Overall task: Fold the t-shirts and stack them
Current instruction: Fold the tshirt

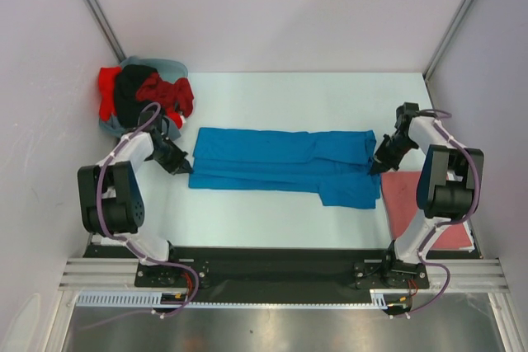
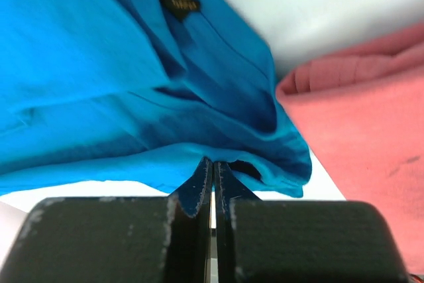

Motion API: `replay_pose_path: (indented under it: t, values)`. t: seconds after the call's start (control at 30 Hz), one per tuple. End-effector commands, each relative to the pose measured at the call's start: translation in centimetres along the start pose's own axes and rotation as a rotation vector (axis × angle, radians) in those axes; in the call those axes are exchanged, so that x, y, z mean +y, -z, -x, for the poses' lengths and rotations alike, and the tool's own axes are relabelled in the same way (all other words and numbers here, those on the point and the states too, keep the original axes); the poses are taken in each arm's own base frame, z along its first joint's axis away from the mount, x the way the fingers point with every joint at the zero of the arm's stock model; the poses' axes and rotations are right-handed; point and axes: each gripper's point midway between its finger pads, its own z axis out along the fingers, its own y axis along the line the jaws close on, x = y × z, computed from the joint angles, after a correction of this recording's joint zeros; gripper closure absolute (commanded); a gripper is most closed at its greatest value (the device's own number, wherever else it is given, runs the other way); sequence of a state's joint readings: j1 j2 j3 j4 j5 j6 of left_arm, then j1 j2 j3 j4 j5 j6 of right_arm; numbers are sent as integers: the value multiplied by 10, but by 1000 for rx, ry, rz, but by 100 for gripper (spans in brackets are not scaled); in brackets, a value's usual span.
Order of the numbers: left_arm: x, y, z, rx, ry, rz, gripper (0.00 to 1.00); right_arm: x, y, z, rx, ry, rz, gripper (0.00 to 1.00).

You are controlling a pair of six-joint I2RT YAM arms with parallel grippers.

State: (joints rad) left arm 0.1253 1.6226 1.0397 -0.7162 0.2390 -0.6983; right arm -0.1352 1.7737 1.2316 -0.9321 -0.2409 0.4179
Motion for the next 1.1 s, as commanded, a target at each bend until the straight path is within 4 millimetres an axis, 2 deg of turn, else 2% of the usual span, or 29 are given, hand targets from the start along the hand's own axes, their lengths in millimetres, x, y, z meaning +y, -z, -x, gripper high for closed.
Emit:
replay_pose_path:
  t: [0.0, 0.2, 0.93, 1.03, 1.07]
  values:
    - [-19, 1, 15, -21, -33, -36, 100, 5, 2, 20, -44, -8, -1, 100]
    - [-28, -7, 21, -6, -33, -38, 99, 7, -3, 29, -39, -15, -7, 100]
    - [-30, -23, 35, 2, -33, -2, 100, 7, -16, 37, -25, -16, -16, 100]
    - [-29, -23, 38, -8, -37, 5, 100, 10, -17, 41, -32, -6, -6, 87]
    - [-29, -22, 40, -20, -45, 10, 99, 11, -16, 43, -31, -2, -1, 81]
